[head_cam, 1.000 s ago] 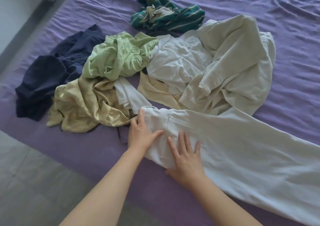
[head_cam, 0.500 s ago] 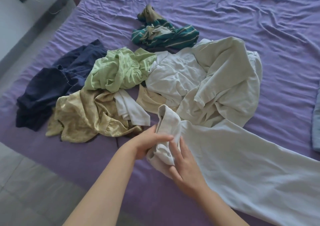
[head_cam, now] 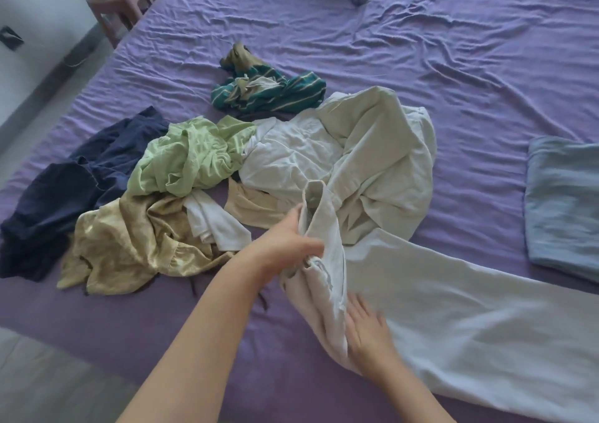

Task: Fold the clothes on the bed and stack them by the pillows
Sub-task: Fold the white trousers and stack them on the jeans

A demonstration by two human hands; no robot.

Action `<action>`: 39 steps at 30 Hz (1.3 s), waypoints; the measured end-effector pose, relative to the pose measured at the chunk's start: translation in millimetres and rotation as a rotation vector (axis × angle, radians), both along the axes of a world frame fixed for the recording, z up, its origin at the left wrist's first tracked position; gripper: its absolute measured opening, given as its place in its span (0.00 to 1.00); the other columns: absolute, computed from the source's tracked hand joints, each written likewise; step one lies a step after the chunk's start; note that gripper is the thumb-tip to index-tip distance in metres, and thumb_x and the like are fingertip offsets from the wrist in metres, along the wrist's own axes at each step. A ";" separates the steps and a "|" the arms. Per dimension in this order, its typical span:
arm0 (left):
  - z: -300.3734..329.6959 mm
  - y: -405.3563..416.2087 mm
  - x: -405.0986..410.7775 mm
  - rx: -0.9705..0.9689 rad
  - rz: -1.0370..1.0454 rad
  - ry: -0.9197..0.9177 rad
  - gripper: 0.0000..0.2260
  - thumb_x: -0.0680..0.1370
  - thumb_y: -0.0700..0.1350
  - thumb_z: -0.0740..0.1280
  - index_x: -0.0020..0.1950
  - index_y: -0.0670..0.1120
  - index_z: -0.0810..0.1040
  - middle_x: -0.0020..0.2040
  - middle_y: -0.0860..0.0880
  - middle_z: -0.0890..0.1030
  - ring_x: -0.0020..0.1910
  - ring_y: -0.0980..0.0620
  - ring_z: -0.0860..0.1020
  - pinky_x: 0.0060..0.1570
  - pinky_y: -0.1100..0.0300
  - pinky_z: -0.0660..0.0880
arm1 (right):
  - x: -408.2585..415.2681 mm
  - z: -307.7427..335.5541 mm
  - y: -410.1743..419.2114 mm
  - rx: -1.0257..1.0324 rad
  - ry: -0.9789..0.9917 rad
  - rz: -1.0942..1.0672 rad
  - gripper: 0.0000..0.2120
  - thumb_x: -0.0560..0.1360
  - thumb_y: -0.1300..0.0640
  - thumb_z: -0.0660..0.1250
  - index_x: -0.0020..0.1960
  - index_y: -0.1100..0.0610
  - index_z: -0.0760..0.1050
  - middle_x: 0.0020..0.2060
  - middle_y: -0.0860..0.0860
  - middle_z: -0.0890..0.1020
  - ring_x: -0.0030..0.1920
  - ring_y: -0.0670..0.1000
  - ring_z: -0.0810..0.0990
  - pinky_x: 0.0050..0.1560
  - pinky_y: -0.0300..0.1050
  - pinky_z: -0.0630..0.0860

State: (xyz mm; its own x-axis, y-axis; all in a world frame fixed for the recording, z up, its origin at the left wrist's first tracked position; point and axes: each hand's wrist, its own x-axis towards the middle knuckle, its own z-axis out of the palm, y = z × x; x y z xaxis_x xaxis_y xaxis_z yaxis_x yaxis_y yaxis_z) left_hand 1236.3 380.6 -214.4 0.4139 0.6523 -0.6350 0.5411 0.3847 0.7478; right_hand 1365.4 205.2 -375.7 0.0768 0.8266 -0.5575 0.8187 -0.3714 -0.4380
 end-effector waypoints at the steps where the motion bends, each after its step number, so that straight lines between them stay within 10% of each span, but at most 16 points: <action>1: 3.3 -6.4 8.4 0.050 -0.047 0.013 0.34 0.67 0.39 0.67 0.70 0.60 0.62 0.51 0.55 0.79 0.43 0.61 0.78 0.37 0.66 0.75 | 0.7 -0.9 -0.5 -0.033 0.063 -0.002 0.24 0.82 0.49 0.41 0.77 0.48 0.46 0.76 0.42 0.48 0.76 0.46 0.46 0.72 0.52 0.48; 5: 8.8 -46.1 45.4 0.231 -0.158 0.080 0.40 0.69 0.40 0.65 0.75 0.62 0.52 0.64 0.54 0.75 0.58 0.54 0.76 0.53 0.62 0.74 | 14.5 33.9 5.4 0.001 0.621 -0.488 0.16 0.82 0.53 0.52 0.68 0.51 0.69 0.70 0.51 0.69 0.65 0.41 0.72 0.66 0.44 0.68; 10: -4.2 -106.2 90.3 0.394 -0.118 0.177 0.31 0.73 0.51 0.64 0.73 0.65 0.56 0.58 0.57 0.76 0.55 0.57 0.76 0.56 0.54 0.74 | 58.5 75.6 -18.3 0.451 0.887 -0.729 0.22 0.78 0.39 0.53 0.71 0.35 0.56 0.72 0.34 0.59 0.72 0.36 0.56 0.71 0.40 0.56; 16: -60.9 -154.3 129.3 0.346 -0.238 -0.011 0.17 0.82 0.50 0.56 0.69 0.48 0.72 0.62 0.66 0.69 0.68 0.58 0.65 0.62 0.78 0.55 | 121.6 67.1 -38.7 0.533 0.243 -0.302 0.24 0.79 0.43 0.55 0.73 0.44 0.57 0.76 0.45 0.49 0.76 0.45 0.46 0.73 0.37 0.47; 20: -124.3 -157.4 126.9 0.655 -0.555 0.537 0.22 0.83 0.53 0.50 0.77 0.57 0.52 0.78 0.54 0.42 0.77 0.50 0.39 0.73 0.50 0.42 | 141.1 26.6 -60.5 0.146 -0.155 0.022 0.30 0.79 0.44 0.55 0.77 0.49 0.51 0.72 0.51 0.34 0.76 0.56 0.38 0.74 0.47 0.43; 26: -177.5 -150.8 122.2 0.691 -0.749 0.676 0.31 0.78 0.65 0.45 0.68 0.61 0.23 0.67 0.52 0.19 0.69 0.45 0.22 0.67 0.41 0.26 | 154.4 3.6 -73.9 0.360 -0.394 0.275 0.37 0.55 0.44 0.75 0.64 0.48 0.75 0.68 0.61 0.70 0.67 0.65 0.68 0.60 0.67 0.71; 35: -181.9 -153.3 121.2 0.707 -0.686 0.634 0.28 0.80 0.61 0.46 0.69 0.62 0.27 0.72 0.52 0.24 0.72 0.48 0.26 0.71 0.43 0.31 | 163.3 -4.8 -57.3 0.825 -0.500 0.598 0.22 0.79 0.65 0.49 0.53 0.56 0.82 0.54 0.54 0.83 0.57 0.57 0.80 0.55 0.54 0.78; 39: -152.9 -162.0 138.0 0.716 -0.617 0.529 0.24 0.78 0.62 0.41 0.70 0.65 0.32 0.71 0.58 0.26 0.74 0.52 0.31 0.72 0.47 0.33 | 169.7 24.0 -63.9 0.904 -0.484 0.499 0.17 0.78 0.65 0.54 0.50 0.58 0.82 0.52 0.56 0.83 0.55 0.58 0.81 0.53 0.55 0.78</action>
